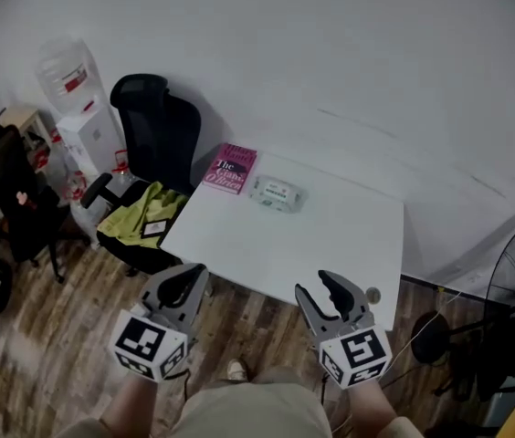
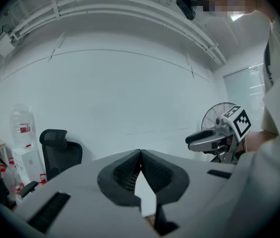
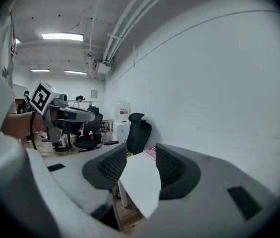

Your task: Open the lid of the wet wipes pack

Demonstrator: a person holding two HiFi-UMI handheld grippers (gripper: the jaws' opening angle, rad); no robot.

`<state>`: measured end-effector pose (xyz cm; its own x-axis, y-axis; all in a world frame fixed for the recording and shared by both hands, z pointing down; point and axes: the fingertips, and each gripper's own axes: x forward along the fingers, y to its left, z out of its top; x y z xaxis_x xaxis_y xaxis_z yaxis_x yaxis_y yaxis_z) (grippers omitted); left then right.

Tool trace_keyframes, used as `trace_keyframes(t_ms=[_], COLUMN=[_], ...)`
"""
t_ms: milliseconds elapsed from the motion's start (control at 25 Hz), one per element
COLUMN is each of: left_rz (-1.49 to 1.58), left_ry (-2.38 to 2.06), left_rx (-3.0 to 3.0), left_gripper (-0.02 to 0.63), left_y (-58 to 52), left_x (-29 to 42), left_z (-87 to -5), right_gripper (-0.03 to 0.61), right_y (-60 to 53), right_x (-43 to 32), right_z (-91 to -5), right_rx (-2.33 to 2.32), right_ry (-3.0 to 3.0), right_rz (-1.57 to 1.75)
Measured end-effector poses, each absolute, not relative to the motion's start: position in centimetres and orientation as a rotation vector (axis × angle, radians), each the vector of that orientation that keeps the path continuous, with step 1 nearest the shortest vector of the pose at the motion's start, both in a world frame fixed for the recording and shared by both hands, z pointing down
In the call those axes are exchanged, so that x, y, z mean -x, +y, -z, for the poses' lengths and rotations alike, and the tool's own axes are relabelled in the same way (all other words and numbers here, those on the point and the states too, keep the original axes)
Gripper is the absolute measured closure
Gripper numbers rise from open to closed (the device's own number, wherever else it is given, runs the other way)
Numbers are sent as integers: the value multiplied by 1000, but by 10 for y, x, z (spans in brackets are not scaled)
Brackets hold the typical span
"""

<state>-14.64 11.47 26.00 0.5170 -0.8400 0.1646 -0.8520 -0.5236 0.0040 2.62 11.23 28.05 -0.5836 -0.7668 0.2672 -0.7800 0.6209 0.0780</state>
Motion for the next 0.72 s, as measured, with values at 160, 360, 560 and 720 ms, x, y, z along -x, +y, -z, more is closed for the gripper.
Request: trace_keyframes(t_ms=[160,360,560,720], left_rz=[-218,-209,-251,-321], left_ry=[-1465,-1391,-1363,-1341], left_rx=[-2654,-2668,-2648,-2627], left_gripper=[592,592,592,592], left_y=[77,41,-10,-62], left_x=[151,143,133,124], left_z=[-268,-287,-307,-328], right_gripper=[380,380,380,380], right_y=[73,32,-22,-75], right_x=[-21,-19,-24,-29], right_z=[-287,-308,-332,-357], right_rx=[-1282,-1298,-1294,-1266], right_ry=[-2539,-2458,-2419,-2378], right_rz=[-64,-1,-32,-47])
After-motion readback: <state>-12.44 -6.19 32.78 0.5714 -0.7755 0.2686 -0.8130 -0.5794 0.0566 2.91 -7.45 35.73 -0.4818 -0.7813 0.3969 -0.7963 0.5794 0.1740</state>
